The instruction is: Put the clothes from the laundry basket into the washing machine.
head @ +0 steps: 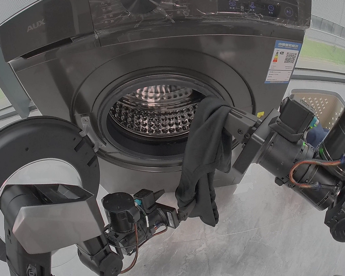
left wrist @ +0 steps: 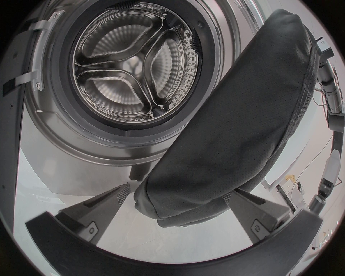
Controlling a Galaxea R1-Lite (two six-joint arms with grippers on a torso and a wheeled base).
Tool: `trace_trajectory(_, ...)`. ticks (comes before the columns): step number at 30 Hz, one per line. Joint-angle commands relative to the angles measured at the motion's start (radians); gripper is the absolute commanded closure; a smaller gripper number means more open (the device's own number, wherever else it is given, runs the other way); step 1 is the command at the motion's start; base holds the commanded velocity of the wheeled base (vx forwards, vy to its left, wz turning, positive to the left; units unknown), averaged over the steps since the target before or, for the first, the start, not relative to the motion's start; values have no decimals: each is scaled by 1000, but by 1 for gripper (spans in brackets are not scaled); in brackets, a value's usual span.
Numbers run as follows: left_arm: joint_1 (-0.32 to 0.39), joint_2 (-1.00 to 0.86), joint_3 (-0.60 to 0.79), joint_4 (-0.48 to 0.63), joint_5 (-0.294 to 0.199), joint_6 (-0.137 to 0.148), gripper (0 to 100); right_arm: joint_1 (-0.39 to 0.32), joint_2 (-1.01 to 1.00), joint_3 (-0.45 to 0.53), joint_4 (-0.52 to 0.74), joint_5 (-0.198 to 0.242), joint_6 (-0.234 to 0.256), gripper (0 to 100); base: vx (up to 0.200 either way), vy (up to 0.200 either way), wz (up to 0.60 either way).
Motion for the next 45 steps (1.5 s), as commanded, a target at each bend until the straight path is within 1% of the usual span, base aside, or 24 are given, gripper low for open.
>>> trace_trajectory(1,-4,10,-1,-2,0,0,0,0,2,2,2,0,0,100,0,0,0)
trace_trajectory(6,-7,11,-4,-2,0,1,0,0,3,8,0,0,0,100,0,0,0)
trace_trajectory(15,5,48,-82,-1,15,0,0,0,2,19,-3,-1,1,100,0,0,0)
trace_trajectory(16,4,50,-87,1,15,1,100,0,2,19,-3,-1,1,100,0,0,0)
trace_trajectory(19,4,57,-96,-1,19,6,100,0,2,19,-4,-1,1,100,0,0,0)
trace_trajectory(21,4,57,-99,-1,28,7,100,0,2,19,-4,-1,1,100,0,0,0)
trace_trajectory(22,7,57,-102,-1,40,7,100,0,2,20,-6,-1,1,100,0,0,0)
trace_trajectory(28,11,14,-82,-2,45,7,100,-7,-1,40,-6,-1,1,100,0,0,0)
trace_trajectory(30,10,-55,-39,-1,43,6,100,-20,-3,48,-4,-7,1,100,0,0,0)
trace_trajectory(32,10,-75,-25,-1,43,6,100,-24,-3,51,-1,-7,1,100,0,0,0)
trace_trajectory(33,10,-148,16,1,45,6,100,-44,-4,55,4,-14,1,100,0,0,0)
trace_trajectory(36,16,-252,68,1,45,0,100,-67,-9,71,7,-20,1,100,0,0,0)
trace_trajectory(40,46,-403,168,2,45,-2,100,-92,-43,88,7,-20,1,100,0,0,0)
trace_trajectory(45,71,-509,231,4,45,-2,100,-115,-72,132,10,-18,0,100,0,0,0)
